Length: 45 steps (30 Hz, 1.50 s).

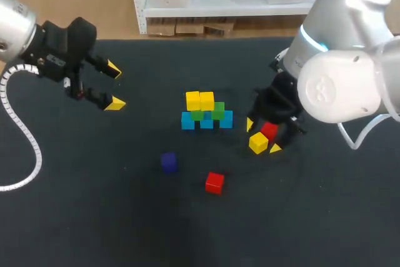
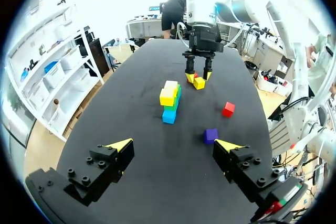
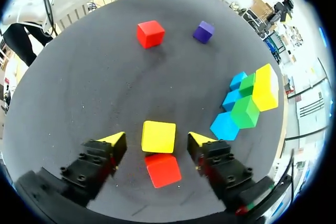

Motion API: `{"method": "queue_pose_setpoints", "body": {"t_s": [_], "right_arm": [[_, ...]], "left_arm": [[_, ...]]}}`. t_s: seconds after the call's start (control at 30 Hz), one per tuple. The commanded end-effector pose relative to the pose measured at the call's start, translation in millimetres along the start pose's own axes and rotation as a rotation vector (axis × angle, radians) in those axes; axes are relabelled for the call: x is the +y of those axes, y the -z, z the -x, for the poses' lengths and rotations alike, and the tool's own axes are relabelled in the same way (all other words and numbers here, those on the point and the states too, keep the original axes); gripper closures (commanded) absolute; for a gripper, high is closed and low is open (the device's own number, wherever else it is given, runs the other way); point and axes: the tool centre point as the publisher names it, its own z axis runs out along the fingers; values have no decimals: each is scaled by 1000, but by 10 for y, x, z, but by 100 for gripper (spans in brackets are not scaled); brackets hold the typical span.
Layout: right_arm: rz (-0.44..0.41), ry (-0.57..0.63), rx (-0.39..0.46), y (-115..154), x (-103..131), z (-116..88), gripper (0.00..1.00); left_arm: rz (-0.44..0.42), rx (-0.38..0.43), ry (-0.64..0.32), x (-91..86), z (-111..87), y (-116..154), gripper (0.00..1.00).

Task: Place the blue cubes, place green cubes on the blue cubes, place the yellow cubes on the green cubes, then place the red cubes on the yellow cubes, and place purple cube on the red cubes.

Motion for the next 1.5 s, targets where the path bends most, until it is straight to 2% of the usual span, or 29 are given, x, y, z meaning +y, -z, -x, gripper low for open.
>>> {"method": "queue_pose_setpoints", "body": {"t_s": [0.03, 0.07, 0.3, 0.4, 0.43, 0.47, 0.5, 0.67, 0.93, 1.0, 1.23, 1.5], "right_arm": [[-1, -4, 4, -2, -8, 8, 62], [-2, -5, 4, -3, -10, 10, 65], [3, -12, 4, -23, -3, 19, 64], [4, -13, 4, -27, 0, 21, 66], [4, -13, 4, -29, 0, 24, 74], [3, -13, 4, -30, -1, 28, 89], [3, -13, 4, -31, -2, 33, 99], [-1, -53, 3, 23, -19, 77, 100], [11, -260, -50, 286, -99, 145, 100], [8, -300, -23, 364, -119, 156, 100], [-119, -464, -27, 630, -197, 164, 100], [-229, -590, -18, 741, -326, 168, 100]], "left_arm": [[3, -7, -3, -15, -19, 8, 0], [3, -7, -3, -15, -19, 8, 0], [3, -7, -3, -15, -19, 8, 0], [3, -7, -3, -15, -19, 8, 0], [3, -7, -3, -15, -19, 8, 0], [3, -7, -3, -15, -19, 8, 0], [3, -7, -3, -15, -19, 8, 0], [3, -7, -3, -15, -19, 8, 0], [3, -7, -3, -15, -19, 8, 0], [3, -7, -3, -15, -19, 8, 0], [3, -7, -3, -15, -19, 8, 0], [3, -7, -3, -15, -19, 8, 0]]}}
